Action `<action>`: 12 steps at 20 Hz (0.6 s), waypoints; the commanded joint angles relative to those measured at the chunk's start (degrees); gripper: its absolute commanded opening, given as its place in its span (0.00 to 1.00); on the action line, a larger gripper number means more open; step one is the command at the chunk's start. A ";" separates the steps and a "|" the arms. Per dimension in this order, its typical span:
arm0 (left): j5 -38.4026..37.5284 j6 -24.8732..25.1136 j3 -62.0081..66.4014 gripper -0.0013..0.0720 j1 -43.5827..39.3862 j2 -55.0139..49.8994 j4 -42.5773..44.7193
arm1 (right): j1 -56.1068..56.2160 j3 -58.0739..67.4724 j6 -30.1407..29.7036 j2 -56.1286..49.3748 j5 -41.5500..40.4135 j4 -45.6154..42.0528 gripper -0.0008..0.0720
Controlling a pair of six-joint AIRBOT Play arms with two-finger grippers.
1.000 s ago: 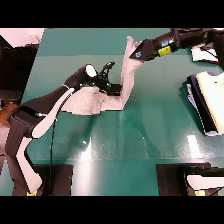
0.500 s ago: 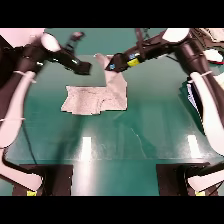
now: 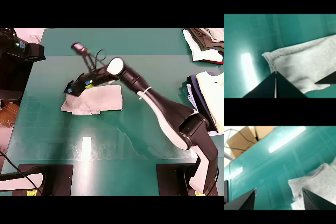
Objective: Fold the shirts.
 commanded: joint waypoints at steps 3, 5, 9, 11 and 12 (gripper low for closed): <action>-1.92 0.07 0.02 0.05 1.09 1.11 0.50 | -3.30 -6.86 -0.76 3.54 3.67 2.73 0.84; -2.38 0.07 0.02 0.05 1.07 1.11 0.11 | -8.39 -11.76 1.88 7.19 10.05 -1.33 0.77; -2.10 0.09 0.00 0.05 1.07 1.07 -1.36 | -20.06 -25.99 7.87 14.49 15.80 -9.03 0.77; -2.08 0.09 0.00 0.05 1.07 0.98 -2.19 | -25.16 -32.85 9.88 17.00 14.73 -8.52 0.77; -2.03 0.09 0.00 0.05 1.07 0.98 -2.49 | -26.91 -35.45 10.82 17.55 13.92 -8.50 0.78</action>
